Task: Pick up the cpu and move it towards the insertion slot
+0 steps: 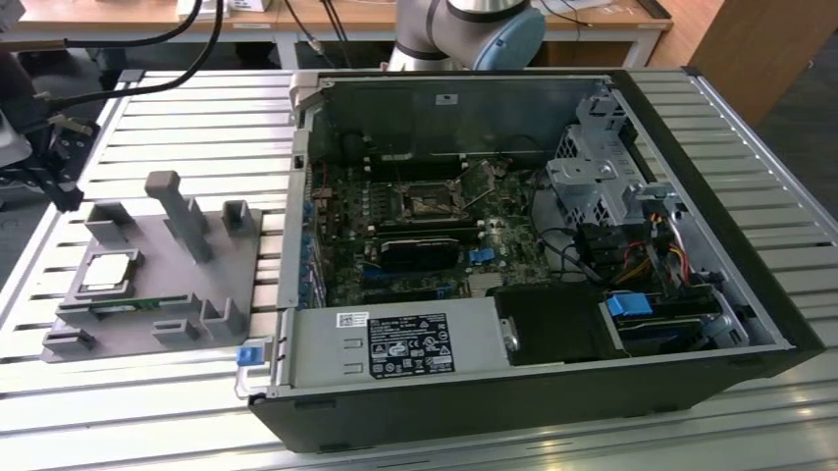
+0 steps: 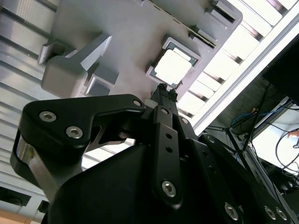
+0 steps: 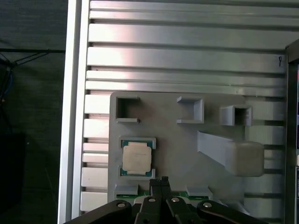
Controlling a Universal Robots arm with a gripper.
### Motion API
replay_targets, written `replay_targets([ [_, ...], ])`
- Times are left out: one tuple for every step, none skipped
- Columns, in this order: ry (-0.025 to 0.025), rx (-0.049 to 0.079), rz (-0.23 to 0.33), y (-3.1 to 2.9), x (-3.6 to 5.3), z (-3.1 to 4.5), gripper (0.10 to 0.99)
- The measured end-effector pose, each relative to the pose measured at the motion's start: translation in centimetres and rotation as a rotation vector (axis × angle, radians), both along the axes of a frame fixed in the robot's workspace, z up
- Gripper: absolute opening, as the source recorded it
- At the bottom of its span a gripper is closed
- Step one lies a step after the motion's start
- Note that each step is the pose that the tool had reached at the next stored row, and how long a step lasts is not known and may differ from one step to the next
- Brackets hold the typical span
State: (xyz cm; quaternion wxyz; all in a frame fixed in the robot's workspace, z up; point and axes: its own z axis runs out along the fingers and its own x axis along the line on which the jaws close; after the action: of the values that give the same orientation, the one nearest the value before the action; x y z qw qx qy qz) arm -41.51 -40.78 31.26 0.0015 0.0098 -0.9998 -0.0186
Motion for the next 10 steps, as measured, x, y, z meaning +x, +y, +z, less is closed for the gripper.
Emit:
replay_targets([
  [0.0000,0.000,0.000,-0.01,-0.02,-0.08,0.106],
  [0.0000,0.000,0.000,-0.02,-0.04,-0.16,0.106],
  [-0.0001,0.000,0.000,-0.03,-0.06,-0.26,0.106],
  [-0.0001,0.000,0.000,-0.05,-0.07,-0.36,0.106],
  [0.0000,0.000,0.000,-0.07,-0.07,-0.45,0.106],
  [0.0000,0.000,0.000,-0.10,-0.07,-0.54,0.106],
  [0.0001,0.000,0.000,-0.12,-0.08,-0.60,0.106],
  [0.0001,0.000,0.000,-0.14,-0.08,-0.65,0.106],
  [0.0001,0.000,0.000,-0.15,-0.08,-0.68,0.106],
  [-0.0001,-0.001,0.000,-0.17,-0.08,-0.74,0.106],
])
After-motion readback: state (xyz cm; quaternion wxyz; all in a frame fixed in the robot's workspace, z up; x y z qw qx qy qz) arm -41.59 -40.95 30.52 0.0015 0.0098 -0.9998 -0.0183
